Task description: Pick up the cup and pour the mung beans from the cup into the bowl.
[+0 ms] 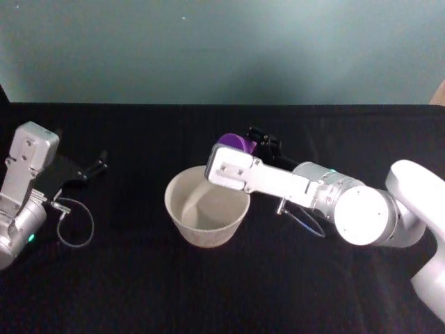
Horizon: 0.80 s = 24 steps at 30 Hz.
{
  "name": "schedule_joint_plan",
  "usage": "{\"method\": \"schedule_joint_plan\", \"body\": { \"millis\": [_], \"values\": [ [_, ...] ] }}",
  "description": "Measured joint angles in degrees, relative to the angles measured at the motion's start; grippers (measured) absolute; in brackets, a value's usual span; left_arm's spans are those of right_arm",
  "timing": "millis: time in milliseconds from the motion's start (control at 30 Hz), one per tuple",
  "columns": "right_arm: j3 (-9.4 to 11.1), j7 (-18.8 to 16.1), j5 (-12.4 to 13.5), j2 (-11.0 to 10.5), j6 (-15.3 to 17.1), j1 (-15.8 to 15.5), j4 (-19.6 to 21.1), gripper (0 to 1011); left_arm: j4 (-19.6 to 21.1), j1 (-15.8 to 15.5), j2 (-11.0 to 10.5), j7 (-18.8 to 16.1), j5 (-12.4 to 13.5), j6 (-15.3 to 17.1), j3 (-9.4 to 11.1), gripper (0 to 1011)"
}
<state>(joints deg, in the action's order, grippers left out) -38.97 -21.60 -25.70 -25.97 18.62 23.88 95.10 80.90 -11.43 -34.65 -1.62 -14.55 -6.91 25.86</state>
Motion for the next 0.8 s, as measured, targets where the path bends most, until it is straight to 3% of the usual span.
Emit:
{"method": "schedule_joint_plan", "body": {
  "millis": [467, 800],
  "values": [
    [-4.99, -1.47, -11.22, 0.63, 2.05, 2.42, -0.04, 729, 0.0, 0.0, 0.0, 0.0, 0.0, 0.0, 0.0, 1000],
    [-6.48, -1.35, -16.27, 0.82, 2.12, 2.67, 0.39, 729, 0.0, 0.01, 0.0, 0.0, 0.0, 0.0, 0.0, 1000]
  ]
}}
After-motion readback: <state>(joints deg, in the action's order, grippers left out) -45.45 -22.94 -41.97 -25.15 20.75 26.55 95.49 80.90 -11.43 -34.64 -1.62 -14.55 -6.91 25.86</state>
